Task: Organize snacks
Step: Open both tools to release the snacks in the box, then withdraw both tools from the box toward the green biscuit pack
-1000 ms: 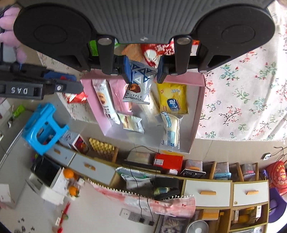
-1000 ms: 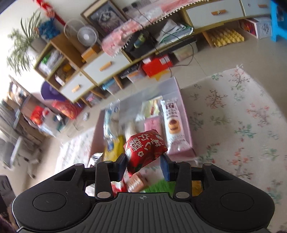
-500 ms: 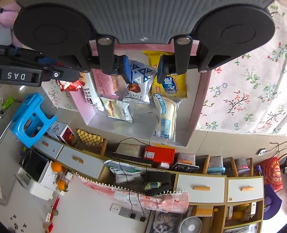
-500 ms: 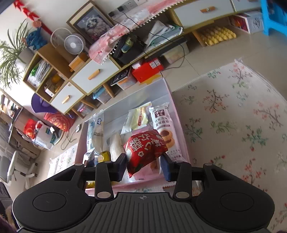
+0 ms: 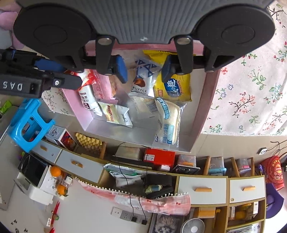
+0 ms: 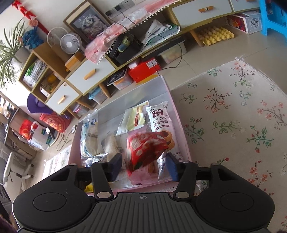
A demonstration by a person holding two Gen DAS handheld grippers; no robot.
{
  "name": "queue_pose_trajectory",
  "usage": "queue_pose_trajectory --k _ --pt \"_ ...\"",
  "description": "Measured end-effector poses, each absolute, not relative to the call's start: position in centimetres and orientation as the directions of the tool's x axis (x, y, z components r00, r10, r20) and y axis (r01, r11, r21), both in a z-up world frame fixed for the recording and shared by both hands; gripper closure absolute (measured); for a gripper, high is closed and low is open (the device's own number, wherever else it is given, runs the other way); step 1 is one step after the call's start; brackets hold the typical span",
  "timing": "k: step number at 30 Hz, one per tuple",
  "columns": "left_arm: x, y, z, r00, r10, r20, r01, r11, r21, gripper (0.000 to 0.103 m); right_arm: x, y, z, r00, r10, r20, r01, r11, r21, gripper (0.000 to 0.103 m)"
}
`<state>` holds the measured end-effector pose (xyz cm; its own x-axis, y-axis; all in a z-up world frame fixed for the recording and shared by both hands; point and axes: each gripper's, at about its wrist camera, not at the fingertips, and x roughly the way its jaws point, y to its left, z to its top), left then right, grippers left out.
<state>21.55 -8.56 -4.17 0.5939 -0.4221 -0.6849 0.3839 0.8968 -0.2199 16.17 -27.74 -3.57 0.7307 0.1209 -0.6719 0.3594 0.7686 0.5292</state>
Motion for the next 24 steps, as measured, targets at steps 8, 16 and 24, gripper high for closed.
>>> queue_pose_trajectory --k 8,16,24 --pt "20.7 -8.2 -3.3 0.593 -0.399 -0.699 0.39 0.902 -0.185 0.044 15.2 -28.0 -2.4 0.731 0.108 -0.674 0.361 0.776 0.516 0.034" --pt "19.1 -7.2 -1.9 0.573 -0.383 -0.725 0.382 0.907 -0.177 0.033 13.1 -27.7 -0.5 0.72 0.087 -0.688 0.373 0.787 0.491 0.029" --pt "17.2 -5.3 -0.4 0.552 -0.378 -0.744 0.358 0.913 -0.198 0.017 10.0 -27.0 1.7 0.711 0.065 -0.7 0.373 0.809 0.454 0.02"
